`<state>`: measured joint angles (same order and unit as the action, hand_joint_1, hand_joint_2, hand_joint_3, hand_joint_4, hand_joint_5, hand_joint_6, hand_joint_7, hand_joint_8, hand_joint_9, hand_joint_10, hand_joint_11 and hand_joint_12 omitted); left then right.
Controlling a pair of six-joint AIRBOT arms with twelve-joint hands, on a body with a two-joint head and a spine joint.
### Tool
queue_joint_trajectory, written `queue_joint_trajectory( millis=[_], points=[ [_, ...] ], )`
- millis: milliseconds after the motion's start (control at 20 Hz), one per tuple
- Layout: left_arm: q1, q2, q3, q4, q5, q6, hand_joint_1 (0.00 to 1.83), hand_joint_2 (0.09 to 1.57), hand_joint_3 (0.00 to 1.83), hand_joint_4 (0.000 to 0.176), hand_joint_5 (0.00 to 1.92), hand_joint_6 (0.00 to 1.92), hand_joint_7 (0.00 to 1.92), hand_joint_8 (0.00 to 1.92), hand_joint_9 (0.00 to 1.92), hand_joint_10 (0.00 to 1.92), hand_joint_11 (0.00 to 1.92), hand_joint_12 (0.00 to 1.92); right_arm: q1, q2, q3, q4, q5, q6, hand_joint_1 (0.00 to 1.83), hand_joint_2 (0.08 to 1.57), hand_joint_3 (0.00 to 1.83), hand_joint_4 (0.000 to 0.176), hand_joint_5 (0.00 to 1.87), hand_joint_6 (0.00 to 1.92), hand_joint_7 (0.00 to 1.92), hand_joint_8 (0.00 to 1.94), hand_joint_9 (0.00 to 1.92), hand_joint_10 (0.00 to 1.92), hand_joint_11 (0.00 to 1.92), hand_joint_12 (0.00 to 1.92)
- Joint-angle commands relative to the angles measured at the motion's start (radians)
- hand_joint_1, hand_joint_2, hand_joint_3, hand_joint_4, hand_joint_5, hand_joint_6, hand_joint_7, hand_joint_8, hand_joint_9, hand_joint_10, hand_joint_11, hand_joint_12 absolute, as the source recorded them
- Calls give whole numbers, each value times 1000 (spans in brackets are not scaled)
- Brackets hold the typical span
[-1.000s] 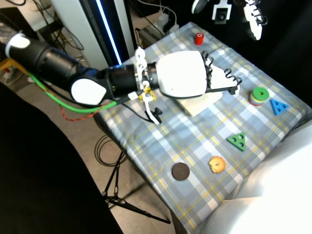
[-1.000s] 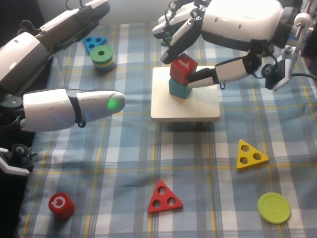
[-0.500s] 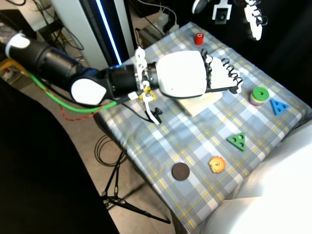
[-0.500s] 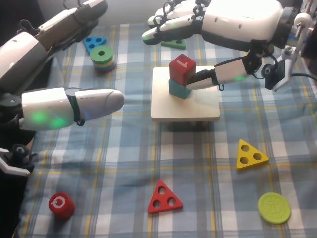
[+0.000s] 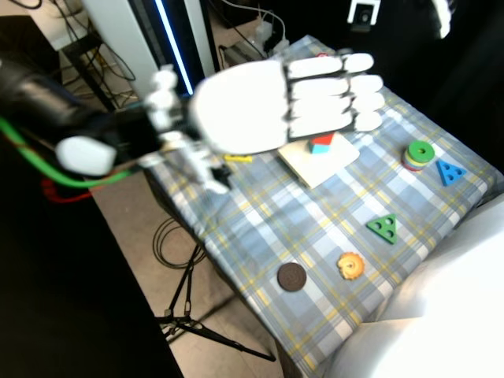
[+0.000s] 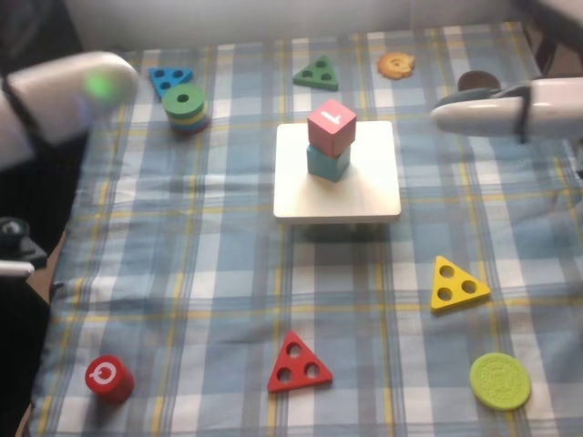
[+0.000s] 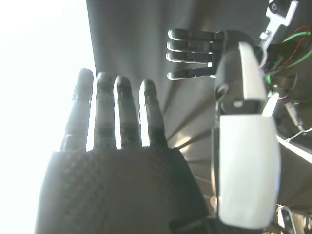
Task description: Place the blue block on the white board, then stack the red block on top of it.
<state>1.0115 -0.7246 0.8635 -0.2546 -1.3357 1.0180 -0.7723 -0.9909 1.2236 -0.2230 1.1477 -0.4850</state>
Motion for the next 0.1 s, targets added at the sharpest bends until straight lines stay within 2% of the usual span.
queue_joint_trajectory(
  millis=[0,50],
  points=[
    [4,2,5,8,-182,-42,703,837,0,168,8,0,104,10,75,10,50,88,-7,4,-19,54,211,-14,571,1035,4,89,0,0,1,0,0,0,0,0],
    [16,2,8,8,-228,-73,682,839,0,169,1,0,103,7,78,10,56,95,-36,17,-35,90,272,-34,600,1056,11,72,0,0,0,0,0,0,0,0]
  ],
)
